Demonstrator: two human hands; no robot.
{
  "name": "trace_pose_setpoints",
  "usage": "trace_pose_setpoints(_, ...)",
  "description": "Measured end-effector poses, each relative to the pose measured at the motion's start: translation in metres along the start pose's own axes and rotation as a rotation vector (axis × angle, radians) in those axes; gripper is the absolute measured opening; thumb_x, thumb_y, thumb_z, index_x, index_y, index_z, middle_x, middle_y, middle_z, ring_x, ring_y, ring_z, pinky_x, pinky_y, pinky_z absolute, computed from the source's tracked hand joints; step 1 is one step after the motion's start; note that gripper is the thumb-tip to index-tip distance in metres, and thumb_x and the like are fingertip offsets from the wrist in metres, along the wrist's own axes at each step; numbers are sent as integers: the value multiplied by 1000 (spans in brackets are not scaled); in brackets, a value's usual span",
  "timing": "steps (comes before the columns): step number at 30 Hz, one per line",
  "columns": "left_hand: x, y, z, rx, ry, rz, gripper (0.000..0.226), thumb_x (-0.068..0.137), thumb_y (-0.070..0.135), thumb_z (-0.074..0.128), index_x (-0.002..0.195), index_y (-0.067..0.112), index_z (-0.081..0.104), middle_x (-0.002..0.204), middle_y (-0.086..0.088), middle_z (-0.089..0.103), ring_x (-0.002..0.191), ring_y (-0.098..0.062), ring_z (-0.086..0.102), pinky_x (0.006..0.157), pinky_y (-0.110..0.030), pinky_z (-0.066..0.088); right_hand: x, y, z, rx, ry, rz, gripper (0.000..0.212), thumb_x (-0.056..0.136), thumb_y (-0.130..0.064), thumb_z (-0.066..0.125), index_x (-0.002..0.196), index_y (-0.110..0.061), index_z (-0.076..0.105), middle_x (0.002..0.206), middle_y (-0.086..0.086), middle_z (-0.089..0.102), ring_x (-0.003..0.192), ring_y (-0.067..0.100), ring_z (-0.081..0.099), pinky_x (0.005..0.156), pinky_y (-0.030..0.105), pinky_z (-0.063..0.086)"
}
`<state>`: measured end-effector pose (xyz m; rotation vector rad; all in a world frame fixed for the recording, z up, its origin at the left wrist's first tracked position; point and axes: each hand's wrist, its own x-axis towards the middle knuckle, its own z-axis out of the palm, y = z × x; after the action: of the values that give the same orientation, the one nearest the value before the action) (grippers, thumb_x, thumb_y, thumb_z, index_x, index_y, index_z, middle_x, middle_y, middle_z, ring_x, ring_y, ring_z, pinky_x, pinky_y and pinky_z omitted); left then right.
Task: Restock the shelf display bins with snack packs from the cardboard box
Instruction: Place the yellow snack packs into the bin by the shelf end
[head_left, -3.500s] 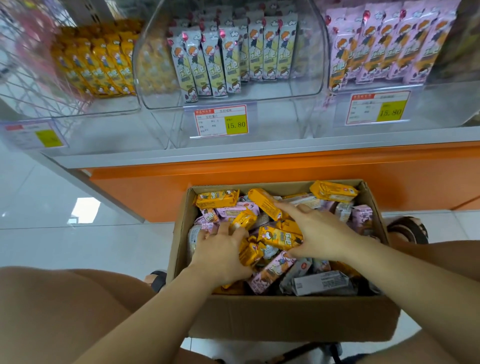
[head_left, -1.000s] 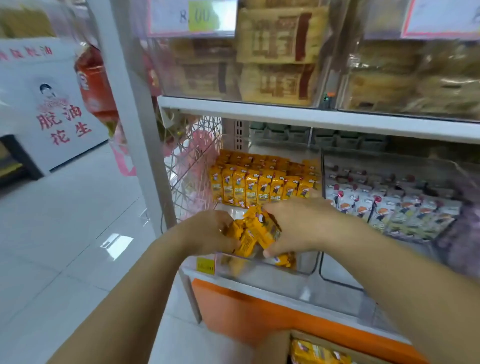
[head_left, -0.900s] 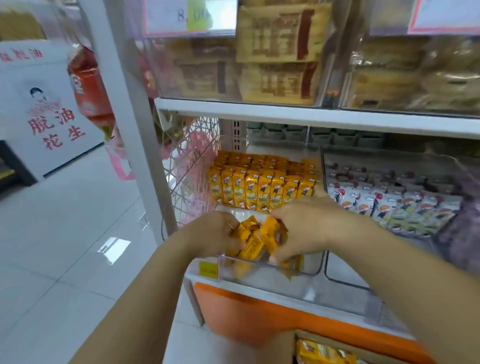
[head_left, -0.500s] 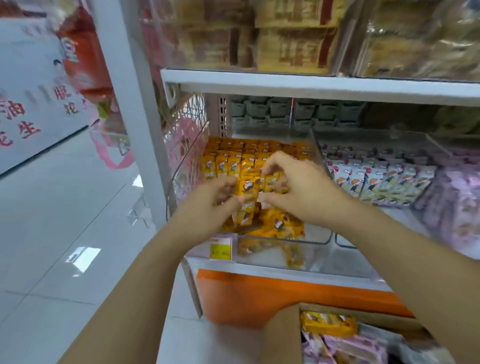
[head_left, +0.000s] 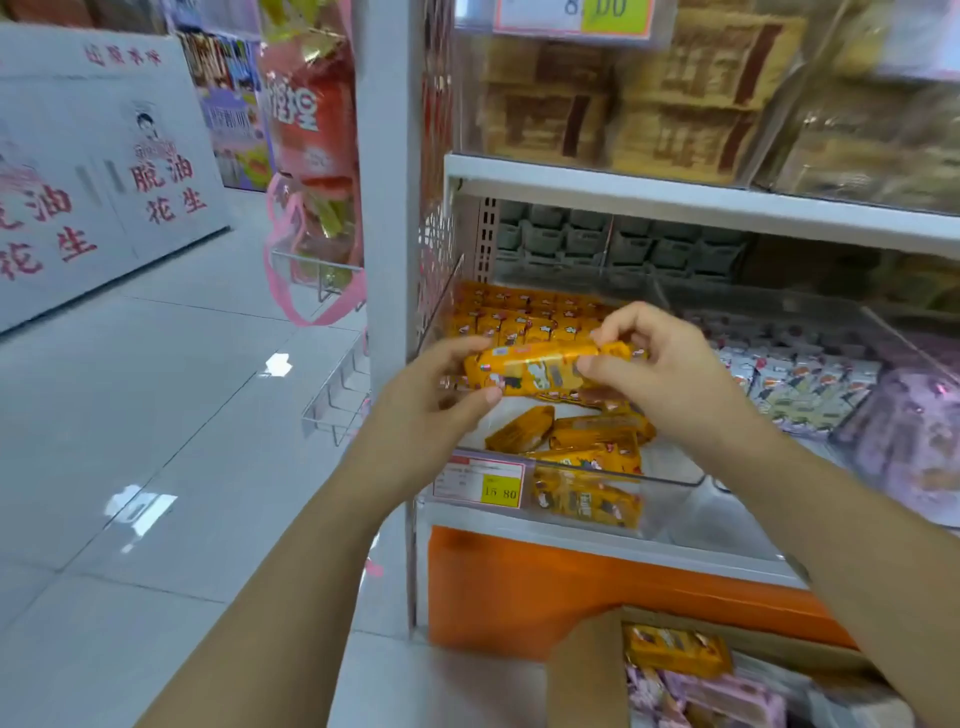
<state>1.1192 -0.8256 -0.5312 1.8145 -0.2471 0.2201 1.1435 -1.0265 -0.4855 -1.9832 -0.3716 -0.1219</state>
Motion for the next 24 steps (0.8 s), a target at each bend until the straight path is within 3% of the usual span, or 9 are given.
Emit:
trace_pose_setpoints(3,0,3,-1,-63,24,36,34,89,15,64,106,43,55,105,13,62,96,-21,66,82,-32,56,-2,2,2,-209,-116,-26,21,79,-16,73,87,-22,55,93,-8,60,85,12,60,79,34,54)
trace_pose_setpoints(5,3,6,-3,-40,58,79,36,88,17,66,107,45,54,111,13,60,95,-15,66,82,-26,54,1,-3,6,-406,-179,-96,32,78,-30,73,104,-30,54,106,-18,60,98,-3,55,78,14,46)
trace_pose_setpoints(7,3,10,-1,2,64,107,38,87,16,67,107,45,54,112,18,59,90,-9,66,78,-19,50,6,-12,15,-501,-216,-181,43,80,-38,71,118,-37,50,108,-22,57,90,-10,51,68,7,40)
trace_pose_setpoints(9,3,11,1,24,65,122,39,87,12,66,111,41,55,114,18,60,90,-6,66,78,-15,49,15,-16,26,-504,-204,-239,42,81,-36,72,119,-35,54,102,-17,59,78,-5,54,64,8,42)
trace_pose_setpoints(12,0,12,-9,61,134,124,39,89,8,63,122,28,58,116,11,62,94,1,65,77,-5,45,37,-7,36,-428,-118,-197,33,80,-28,75,106,-32,55,98,-11,61,76,6,60,68,14,47)
trace_pose_setpoints(15,-7,10,-27,111,225,112,27,90,11,63,109,29,63,100,15,66,86,5,63,75,-5,45,63,14,49,-371,-33,-88,31,79,-25,76,102,-28,55,97,-5,64,79,12,64,71,23,50)
trace_pose_setpoints(17,-11,5,-34,173,274,116,19,89,11,64,97,28,65,84,15,67,78,6,62,71,-6,45,81,28,62,-418,-13,-58,33,78,-26,77,106,-23,59,92,-3,64,77,12,60,65,20,43)
trace_pose_setpoints(20,-12,-6,-40,306,313,64,11,86,16,68,82,26,66,73,11,66,72,1,60,67,-13,47,101,41,84,-451,-22,-63,44,79,-22,77,118,-10,61,85,-1,56,66,9,49,50,8,35)
trace_pose_setpoints(24,-8,-18,-43,435,327,-38,13,78,30,72,71,26,62,66,9,62,66,-5,58,69,-31,51,117,52,103,-484,-27,-68,37,80,-18,75,113,-9,60,81,2,59,73,14,54,51,18,34)
